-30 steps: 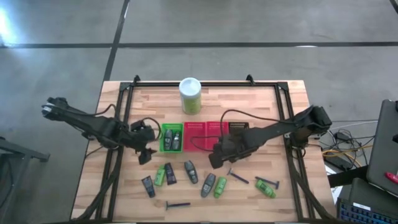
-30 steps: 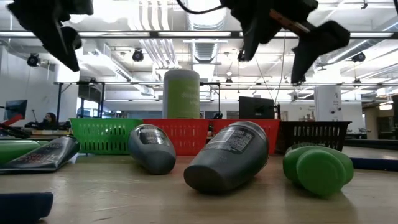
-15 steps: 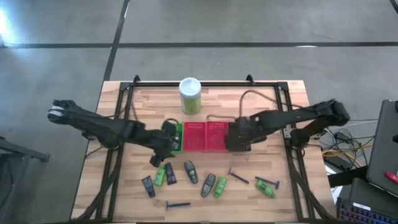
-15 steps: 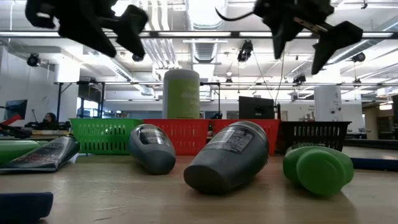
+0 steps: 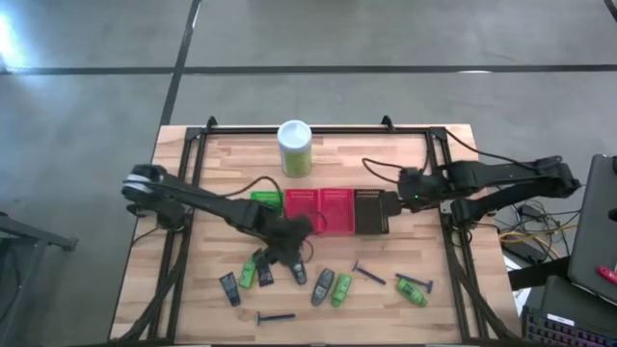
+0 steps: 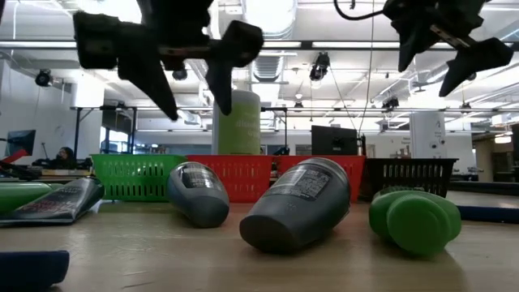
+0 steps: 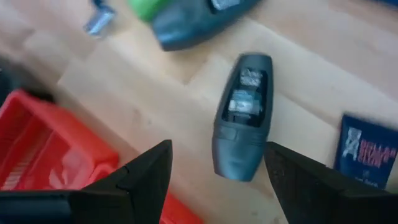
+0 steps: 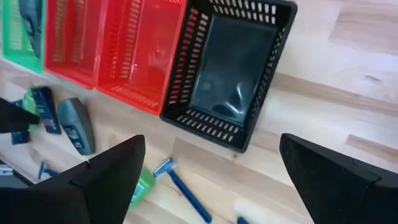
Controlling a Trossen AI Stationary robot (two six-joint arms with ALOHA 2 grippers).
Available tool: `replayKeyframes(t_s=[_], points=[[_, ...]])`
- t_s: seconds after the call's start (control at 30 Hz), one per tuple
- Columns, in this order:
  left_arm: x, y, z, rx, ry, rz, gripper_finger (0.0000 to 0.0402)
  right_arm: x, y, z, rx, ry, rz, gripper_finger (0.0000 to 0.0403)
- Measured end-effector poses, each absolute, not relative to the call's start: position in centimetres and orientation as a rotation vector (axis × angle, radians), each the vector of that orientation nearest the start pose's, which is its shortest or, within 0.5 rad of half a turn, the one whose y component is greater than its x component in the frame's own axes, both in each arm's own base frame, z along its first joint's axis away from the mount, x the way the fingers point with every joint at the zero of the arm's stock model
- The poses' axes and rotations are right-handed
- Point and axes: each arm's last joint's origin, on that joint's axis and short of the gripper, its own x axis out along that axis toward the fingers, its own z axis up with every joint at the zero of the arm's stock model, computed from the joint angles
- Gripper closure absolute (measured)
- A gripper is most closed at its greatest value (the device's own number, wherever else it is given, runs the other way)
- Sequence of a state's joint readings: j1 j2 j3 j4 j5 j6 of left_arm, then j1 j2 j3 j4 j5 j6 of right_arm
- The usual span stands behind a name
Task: Pick & Place Travel size toiletries
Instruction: Put the gray deodorant into the green bin
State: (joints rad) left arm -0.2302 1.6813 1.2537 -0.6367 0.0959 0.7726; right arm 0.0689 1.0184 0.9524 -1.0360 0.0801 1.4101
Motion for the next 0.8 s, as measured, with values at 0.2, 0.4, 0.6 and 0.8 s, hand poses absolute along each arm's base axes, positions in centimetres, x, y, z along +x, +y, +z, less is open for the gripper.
replayKeyframes(t_s=[0.2,0.4,0.6,0.8], points=[[34.9,-8.2,23.0,0.769,0.905,-0.721,0.0142,16.4,0.9,28.2,1.167,0.884,-0.760,0.0035],[35.1,-8.5,21.7,0.673,0.965,-0.719,0.0142,16.5,0.9,28.1,1.141,0.895,-0.744,0.0035],[35.0,-8.5,22.0,0.671,0.959,-0.711,0.0141,16.5,0.9,28.1,1.137,0.898,-0.741,0.0035],[35.1,-8.4,21.8,0.670,0.947,-0.705,0.0116,16.6,0.9,28.0,1.137,0.905,-0.747,0.0035]])
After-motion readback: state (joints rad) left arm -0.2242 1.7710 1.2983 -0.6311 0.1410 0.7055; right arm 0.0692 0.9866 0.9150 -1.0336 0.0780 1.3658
